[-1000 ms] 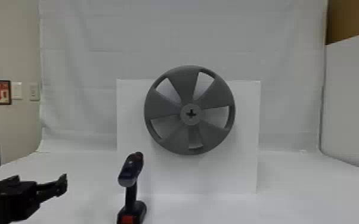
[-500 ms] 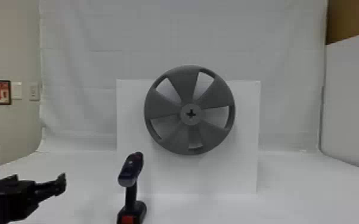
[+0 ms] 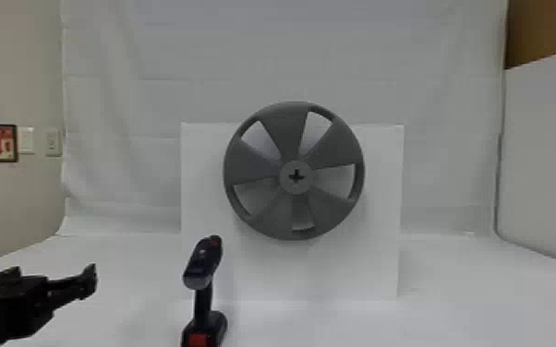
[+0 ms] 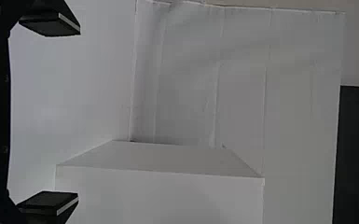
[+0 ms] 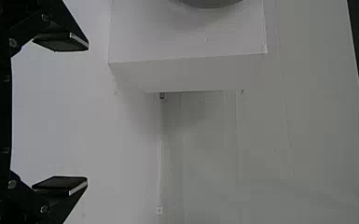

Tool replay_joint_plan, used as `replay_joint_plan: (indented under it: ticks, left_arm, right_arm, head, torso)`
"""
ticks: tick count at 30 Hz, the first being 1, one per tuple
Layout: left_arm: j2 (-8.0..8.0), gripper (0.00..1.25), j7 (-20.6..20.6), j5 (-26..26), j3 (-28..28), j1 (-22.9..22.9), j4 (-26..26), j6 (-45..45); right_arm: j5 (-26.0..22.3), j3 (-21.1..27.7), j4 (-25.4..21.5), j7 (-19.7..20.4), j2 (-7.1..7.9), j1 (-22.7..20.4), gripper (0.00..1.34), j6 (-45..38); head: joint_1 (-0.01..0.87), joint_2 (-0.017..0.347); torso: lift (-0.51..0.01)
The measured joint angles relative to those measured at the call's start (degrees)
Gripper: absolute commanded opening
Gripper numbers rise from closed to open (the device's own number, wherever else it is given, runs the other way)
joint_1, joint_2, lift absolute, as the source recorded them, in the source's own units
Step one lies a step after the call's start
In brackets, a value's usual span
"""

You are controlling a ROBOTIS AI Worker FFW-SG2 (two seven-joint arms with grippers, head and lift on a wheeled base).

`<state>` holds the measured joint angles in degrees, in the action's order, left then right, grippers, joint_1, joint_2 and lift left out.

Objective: Grasp the drill and bring into the middle of wheel

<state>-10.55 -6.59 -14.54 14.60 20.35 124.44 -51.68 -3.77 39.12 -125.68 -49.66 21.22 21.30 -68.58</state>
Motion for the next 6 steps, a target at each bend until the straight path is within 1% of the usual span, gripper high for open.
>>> replay_joint_plan:
  ticks: [6]
  left_arm:
    - [0.00, 1.20, 0.00, 0.05, 0.28, -0.23, 0.20, 0.00]
  right_arm:
    - [0.11, 0.18, 0.00, 0.00, -0.41, -0.23, 1.07, 0.15]
  head:
    - [0.054, 0.031]
  torso:
    - [-0.403]
